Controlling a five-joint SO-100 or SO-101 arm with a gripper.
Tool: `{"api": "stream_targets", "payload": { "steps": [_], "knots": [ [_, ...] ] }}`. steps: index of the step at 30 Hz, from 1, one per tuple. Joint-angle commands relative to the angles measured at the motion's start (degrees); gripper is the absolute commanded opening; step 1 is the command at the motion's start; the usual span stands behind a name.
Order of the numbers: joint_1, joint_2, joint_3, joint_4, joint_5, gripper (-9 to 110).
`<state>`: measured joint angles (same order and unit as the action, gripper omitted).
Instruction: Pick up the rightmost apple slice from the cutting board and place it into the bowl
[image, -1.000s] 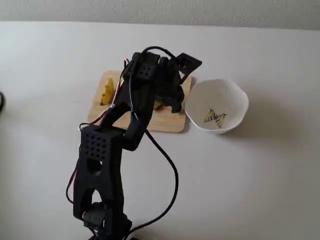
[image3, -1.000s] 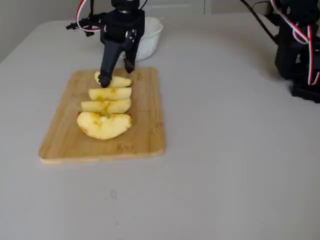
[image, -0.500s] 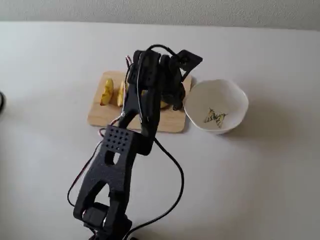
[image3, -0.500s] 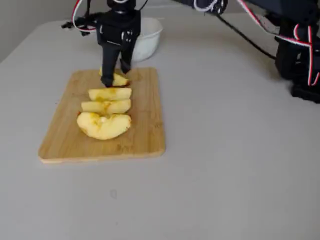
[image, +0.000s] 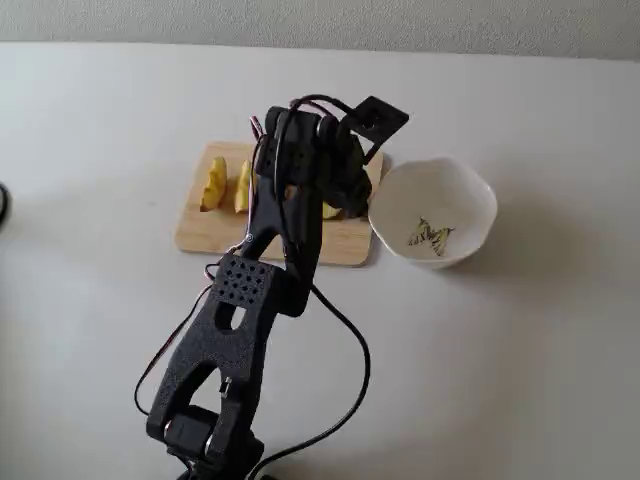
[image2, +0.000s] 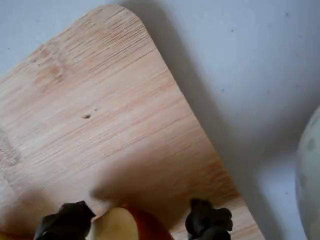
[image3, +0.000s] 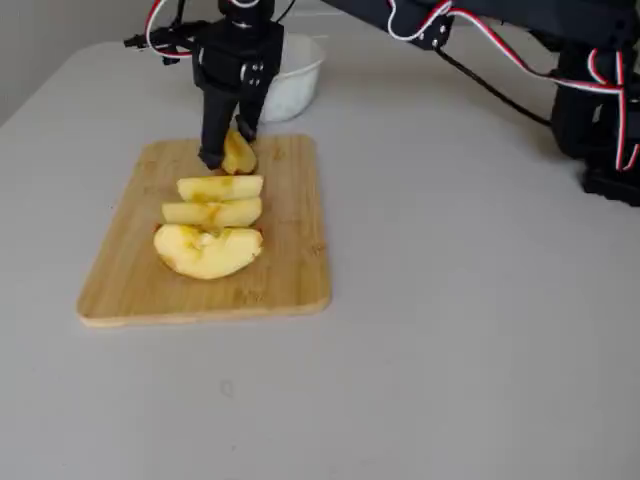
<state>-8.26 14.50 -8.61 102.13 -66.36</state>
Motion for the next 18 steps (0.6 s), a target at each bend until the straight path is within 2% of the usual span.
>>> {"api": "stream_targets", "payload": {
  "steps": [1, 8, 18],
  "knots": [
    [-1.6, 1.7, 3.1, 2.5, 4.8, 32],
    [-3.2, 8.2, 12.0, 2.5, 20.9, 33],
    [-1.9, 13.2, 16.8, 2.4, 35.9, 27]
  ]
}}
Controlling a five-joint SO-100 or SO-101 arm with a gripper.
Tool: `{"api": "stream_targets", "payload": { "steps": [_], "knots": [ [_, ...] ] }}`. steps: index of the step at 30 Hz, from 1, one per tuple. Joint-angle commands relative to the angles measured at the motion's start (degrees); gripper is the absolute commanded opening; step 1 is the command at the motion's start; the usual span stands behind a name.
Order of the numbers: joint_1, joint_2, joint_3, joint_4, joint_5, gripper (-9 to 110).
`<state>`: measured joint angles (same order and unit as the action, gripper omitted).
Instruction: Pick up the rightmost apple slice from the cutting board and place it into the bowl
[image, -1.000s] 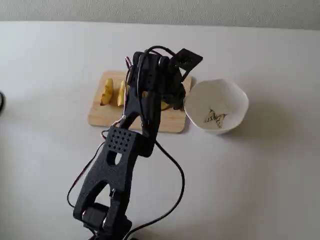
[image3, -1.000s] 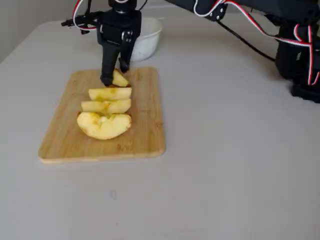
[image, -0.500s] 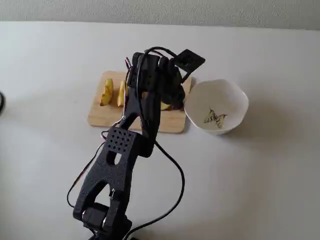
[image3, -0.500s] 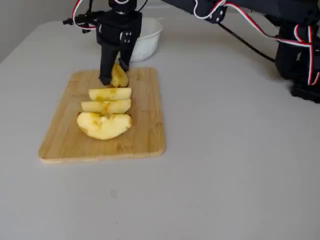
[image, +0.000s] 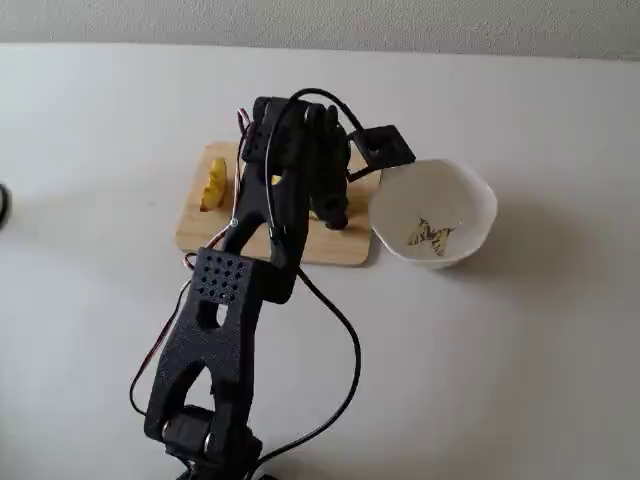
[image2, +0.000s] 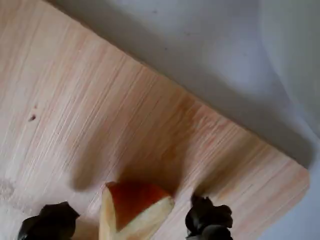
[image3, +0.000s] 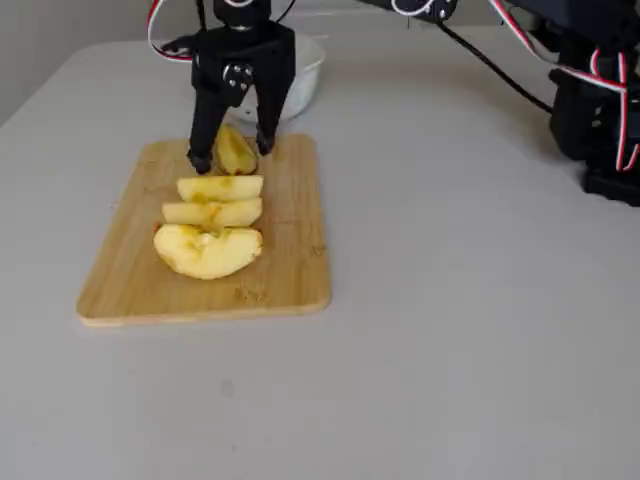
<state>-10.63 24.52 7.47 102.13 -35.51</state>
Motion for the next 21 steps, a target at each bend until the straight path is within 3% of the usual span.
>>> {"api": "stream_targets", "payload": {
  "steps": [1, 16, 21],
  "knots": [
    [0.8, 2.9, 0.3, 2.3, 6.1, 26],
    [0.6, 4.0, 0.9, 2.4, 21.9, 22],
    [-0.3, 4.9, 1.4, 2.5, 18.2, 26]
  ]
}}
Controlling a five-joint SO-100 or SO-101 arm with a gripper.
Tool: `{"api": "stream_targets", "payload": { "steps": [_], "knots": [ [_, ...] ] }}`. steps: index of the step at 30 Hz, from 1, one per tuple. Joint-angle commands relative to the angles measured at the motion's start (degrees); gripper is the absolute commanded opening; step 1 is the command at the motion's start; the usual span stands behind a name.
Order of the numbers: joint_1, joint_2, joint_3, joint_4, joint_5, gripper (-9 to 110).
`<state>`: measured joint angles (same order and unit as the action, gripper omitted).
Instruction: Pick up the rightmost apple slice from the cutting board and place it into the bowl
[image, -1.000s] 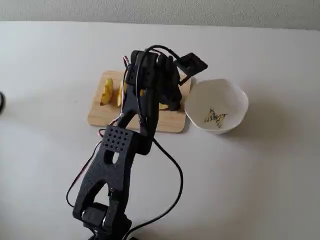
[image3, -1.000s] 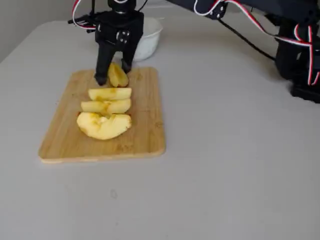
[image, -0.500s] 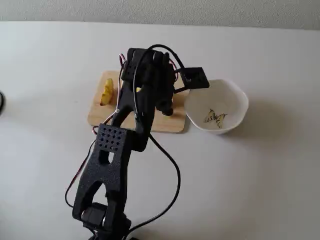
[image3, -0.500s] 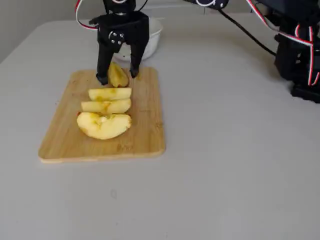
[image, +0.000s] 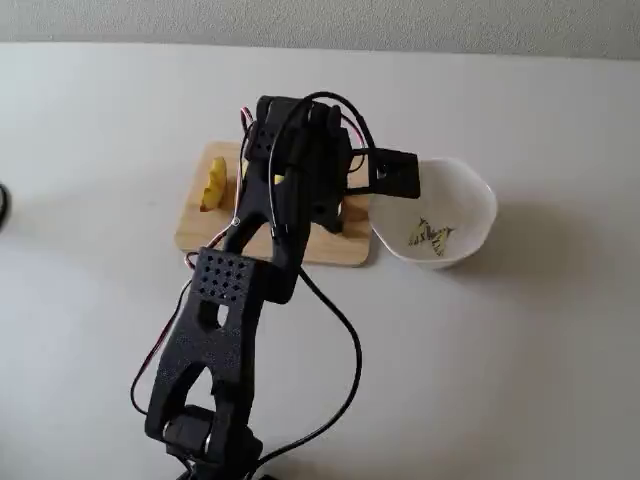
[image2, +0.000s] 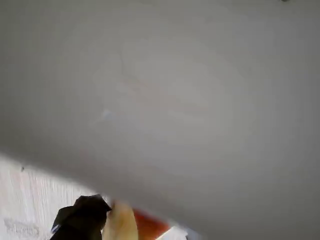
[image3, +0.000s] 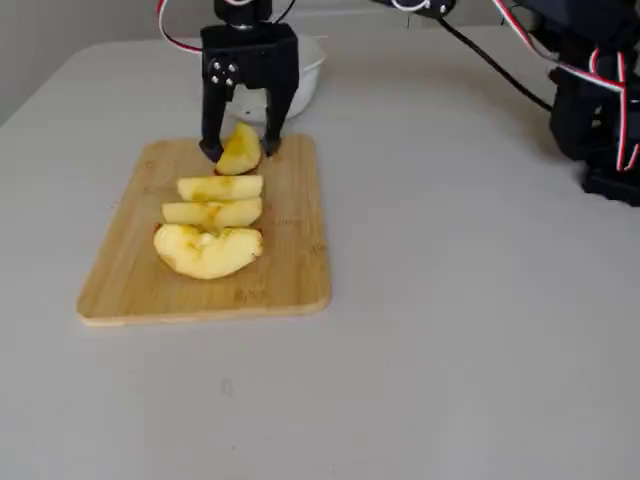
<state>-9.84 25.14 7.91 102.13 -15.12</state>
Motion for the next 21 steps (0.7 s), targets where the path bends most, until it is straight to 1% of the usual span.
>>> {"api": "stream_targets", "payload": {
  "steps": [1, 4, 6, 13, 21],
  "knots": [
    [-1.1, 5.3, 2.3, 2.5, -3.3, 27],
    [-2.0, 8.6, 7.5, 2.5, -8.2, 30],
    [-2.4, 9.8, 9.3, 2.5, -9.2, 30],
    [-1.8, 11.0, 10.0, 2.4, 2.5, 29],
    [-1.4, 10.5, 9.7, 2.4, -5.0, 27]
  ]
}}
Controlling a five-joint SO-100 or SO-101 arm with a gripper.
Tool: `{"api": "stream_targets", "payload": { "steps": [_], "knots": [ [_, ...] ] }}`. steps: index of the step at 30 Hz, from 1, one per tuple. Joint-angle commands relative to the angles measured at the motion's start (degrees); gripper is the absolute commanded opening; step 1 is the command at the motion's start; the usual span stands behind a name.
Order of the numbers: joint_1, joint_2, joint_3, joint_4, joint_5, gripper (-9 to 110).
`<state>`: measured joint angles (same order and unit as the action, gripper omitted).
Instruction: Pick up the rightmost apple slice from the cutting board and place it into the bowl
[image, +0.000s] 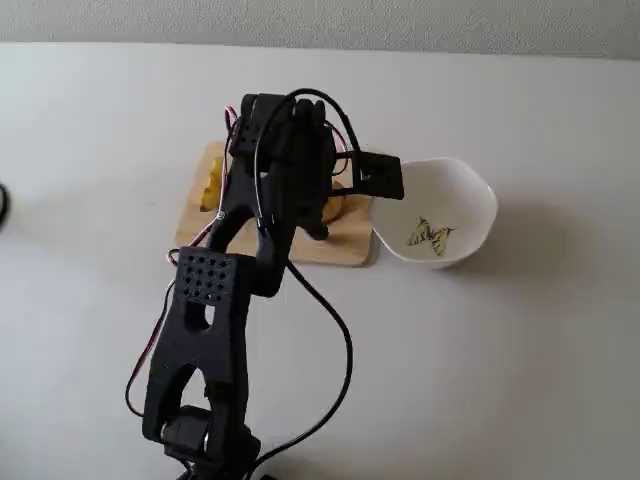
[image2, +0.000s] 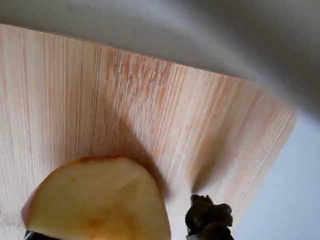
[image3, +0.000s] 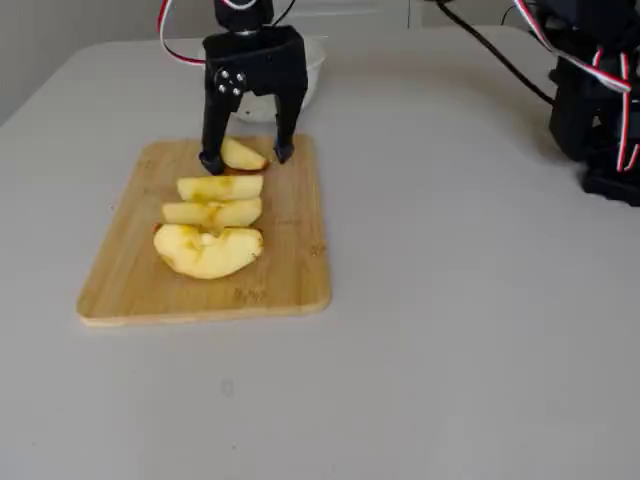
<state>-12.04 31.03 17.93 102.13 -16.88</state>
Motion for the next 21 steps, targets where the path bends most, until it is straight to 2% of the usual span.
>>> {"api": "stream_targets", "payload": {
  "steps": [1, 6, 12, 21],
  "knots": [
    [1.0, 4.3, -0.4, 2.4, -4.8, 26],
    [1.8, 3.6, -0.6, 2.2, -11.2, 21],
    [2.1, 2.4, -1.5, 2.0, -17.5, 0],
    [2.6, 3.4, -3.2, 2.1, -19.3, 0]
  ]
}}
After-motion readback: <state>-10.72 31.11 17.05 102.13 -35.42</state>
